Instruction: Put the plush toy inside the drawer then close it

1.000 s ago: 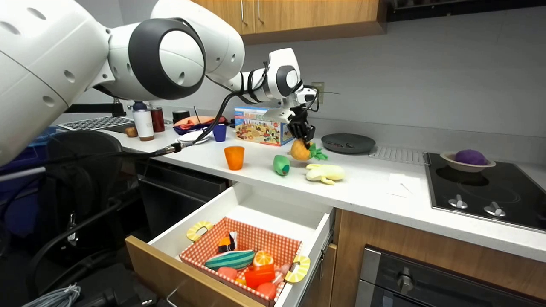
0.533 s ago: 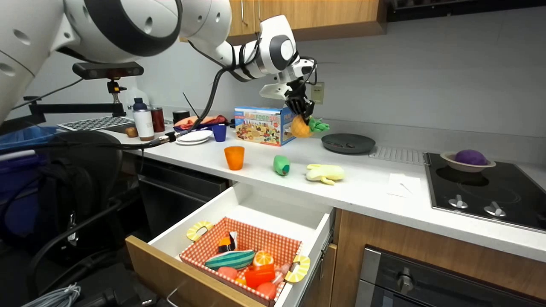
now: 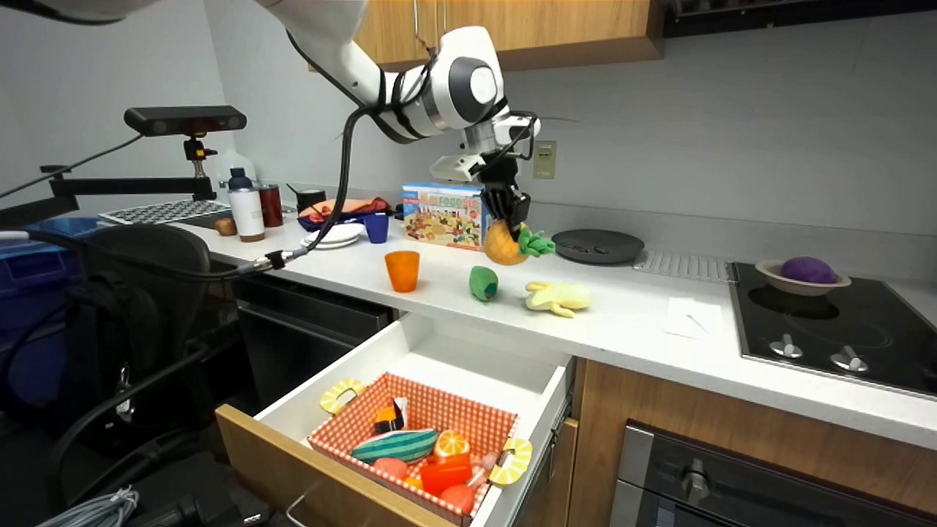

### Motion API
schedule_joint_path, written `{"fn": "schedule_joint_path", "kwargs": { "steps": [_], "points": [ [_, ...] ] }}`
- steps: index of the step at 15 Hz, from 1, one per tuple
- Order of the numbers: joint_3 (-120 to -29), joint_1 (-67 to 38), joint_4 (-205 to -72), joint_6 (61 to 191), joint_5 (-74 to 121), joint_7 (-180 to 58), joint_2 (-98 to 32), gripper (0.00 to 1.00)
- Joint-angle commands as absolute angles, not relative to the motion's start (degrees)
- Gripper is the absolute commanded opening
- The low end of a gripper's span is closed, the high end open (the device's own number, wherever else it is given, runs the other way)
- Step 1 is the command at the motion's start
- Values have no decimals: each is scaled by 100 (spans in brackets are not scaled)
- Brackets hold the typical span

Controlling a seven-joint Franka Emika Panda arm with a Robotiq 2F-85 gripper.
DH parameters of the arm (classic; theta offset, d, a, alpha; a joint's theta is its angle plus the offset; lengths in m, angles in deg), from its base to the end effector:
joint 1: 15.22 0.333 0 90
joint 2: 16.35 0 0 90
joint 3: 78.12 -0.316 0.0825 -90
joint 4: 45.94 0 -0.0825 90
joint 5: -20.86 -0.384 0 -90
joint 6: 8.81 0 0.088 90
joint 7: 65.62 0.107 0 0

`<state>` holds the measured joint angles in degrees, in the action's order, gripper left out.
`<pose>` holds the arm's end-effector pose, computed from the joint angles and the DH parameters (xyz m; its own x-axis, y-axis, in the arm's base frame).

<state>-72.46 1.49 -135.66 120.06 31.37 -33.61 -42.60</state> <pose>0.6908 0.1401 0.4032 0.9298 -0.2292 0.2881 -0.2575 -0.9642 0.0639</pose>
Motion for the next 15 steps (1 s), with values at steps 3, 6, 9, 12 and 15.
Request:
{"fn": "schedule_joint_path", "kwargs": {
  "steps": [3, 6, 9, 12, 15],
  "points": [
    [-7341, 78, -15625, 12116, 3336, -2772, -3118, 4],
    [-7376, -21, -16608, 12128, 3433, -2467, -2634, 4],
    [-7474, -188, -17514, 12164, 3457, -2288, -2238, 4],
    [-7591, -363, -18085, 12092, 3343, -2312, -2023, 4],
    [-7703, -515, -18372, 12061, 3204, -2379, -1978, 26]
  ]
}}
